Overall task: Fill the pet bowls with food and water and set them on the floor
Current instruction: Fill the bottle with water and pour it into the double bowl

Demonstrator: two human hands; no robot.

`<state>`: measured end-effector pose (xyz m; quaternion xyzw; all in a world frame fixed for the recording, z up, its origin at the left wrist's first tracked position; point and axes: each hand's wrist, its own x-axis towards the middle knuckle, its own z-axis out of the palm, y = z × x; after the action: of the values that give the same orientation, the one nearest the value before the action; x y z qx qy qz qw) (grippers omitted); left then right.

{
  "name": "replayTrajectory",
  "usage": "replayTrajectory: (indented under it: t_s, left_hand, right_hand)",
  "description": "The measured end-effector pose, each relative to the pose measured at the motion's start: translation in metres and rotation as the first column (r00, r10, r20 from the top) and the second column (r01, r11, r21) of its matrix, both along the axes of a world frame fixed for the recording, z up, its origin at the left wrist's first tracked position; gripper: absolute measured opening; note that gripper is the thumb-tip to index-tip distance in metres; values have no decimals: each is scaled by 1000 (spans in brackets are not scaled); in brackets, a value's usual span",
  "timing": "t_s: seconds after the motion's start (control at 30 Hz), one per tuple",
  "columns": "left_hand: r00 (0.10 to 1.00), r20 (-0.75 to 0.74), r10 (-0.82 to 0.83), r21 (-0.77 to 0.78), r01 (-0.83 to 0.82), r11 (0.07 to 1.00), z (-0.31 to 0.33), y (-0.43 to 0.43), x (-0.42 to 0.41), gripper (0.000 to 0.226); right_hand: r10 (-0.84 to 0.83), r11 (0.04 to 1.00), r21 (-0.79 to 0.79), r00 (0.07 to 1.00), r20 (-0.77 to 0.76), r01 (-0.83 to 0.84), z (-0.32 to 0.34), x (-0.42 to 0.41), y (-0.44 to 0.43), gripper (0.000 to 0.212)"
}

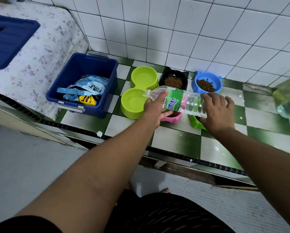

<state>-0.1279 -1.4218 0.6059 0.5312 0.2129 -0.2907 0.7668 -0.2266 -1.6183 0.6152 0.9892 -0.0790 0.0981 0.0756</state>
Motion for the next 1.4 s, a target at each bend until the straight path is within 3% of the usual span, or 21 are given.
replayTrajectory:
  t_s: [0.3, 0.57, 0.73, 0.87, 1.07, 1.3, 1.4]
  left_hand:
    - [995, 93, 35, 14, -37, 999, 9, 3, 0, 64]
    - [955, 293, 36, 37, -49, 998, 23, -5, 5, 66]
    - [887, 455, -79, 85, 44, 995, 41, -15, 10, 89]
    - [840, 536, -87, 44, 75, 996, 56, -27, 15, 83]
    - [728, 653, -209, 58, 227, 972, 74, -45, 22, 94]
    - [608, 715, -343, 111, 386, 916, 82, -68, 12, 108]
    - [589, 690, -421, 177, 426, 887, 81, -80, 5, 102]
  right_hand:
    - [-40, 993, 111, 999, 10, 38, -7, -1, 11, 88]
    - [-63, 976, 211, 997, 54, 50, -8, 0, 17, 86]
    - [-114, 947, 312, 986, 122, 71, -4, -1, 18, 89]
    - [-183, 884, 463, 961, 205, 69, 3, 0, 17, 90]
    - [-301, 785, 615, 915, 270, 76, 14, -5, 20, 90]
    - [-441, 726, 676, 841, 314, 129, 14, -14, 24, 92]
    - [-517, 655, 740, 804, 293, 152, 13, -20, 23, 93]
